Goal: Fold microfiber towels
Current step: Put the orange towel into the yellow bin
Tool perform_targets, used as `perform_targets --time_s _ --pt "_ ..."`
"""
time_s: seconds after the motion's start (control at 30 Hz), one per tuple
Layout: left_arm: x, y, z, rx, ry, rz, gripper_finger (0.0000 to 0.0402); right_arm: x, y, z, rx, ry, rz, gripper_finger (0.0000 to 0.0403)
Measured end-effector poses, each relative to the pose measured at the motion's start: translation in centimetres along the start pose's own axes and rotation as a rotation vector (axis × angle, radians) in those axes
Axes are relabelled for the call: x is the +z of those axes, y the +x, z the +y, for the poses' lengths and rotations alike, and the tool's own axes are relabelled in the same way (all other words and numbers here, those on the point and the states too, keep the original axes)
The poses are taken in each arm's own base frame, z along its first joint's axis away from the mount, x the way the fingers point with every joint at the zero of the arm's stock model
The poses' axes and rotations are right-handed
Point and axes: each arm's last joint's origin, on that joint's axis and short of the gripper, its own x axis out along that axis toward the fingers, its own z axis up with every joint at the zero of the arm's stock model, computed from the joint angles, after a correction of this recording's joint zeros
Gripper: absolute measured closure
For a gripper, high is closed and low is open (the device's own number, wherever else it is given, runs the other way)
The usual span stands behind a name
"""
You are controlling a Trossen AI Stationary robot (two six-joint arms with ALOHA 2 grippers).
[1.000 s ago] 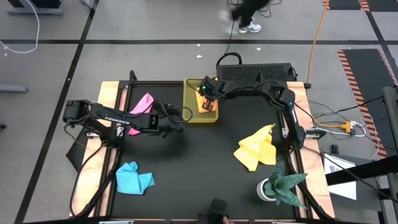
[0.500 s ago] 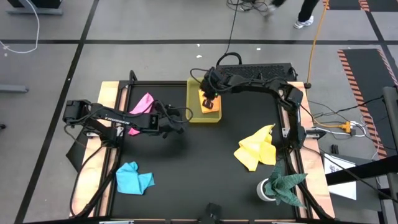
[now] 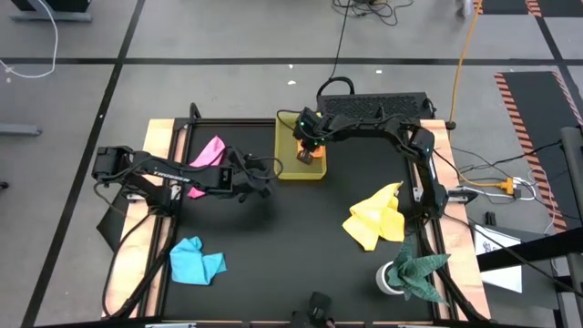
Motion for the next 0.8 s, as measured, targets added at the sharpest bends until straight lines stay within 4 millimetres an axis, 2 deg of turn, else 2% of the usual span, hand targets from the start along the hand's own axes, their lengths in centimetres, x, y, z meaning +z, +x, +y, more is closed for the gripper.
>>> perform_targets --time_s 0.17,0.3,0.47,0.53,0.67,0.8 --pt "-0.1 -0.3 -0.3 -0.015 0.007 -0.003 0.0172 0.1 0.0 -1.3 -0.016 0.037 -0.031 0.0403" --pt "-0.2 -0.6 -0.8 -0.031 0.016 -0.010 0.0172 0.4 -0.7 -1.4 0.037 0.019 -0.063 0.0403" --pt "-0.4 -1.1 -1.4 -0.054 0.018 -0.017 0.0172 1.9 -3.6 0.8 0.094 -0.031 -0.146 0.0403" --pt "-0.5 -1.3 -1.7 -0.065 0.017 -0.019 0.0172 2.0 -3.9 1.9 0.110 -0.064 -0.132 0.0403" --pt "-0.6 -1.8 -2.2 -0.083 0.021 -0.024 0.0172 1.4 -3.4 2.7 0.113 -0.048 -0.122 0.0403" --pt "-0.9 -2.2 -2.6 -0.099 0.013 -0.021 0.0172 -1.1 -1.7 2.6 0.095 -0.028 -0.056 0.0403"
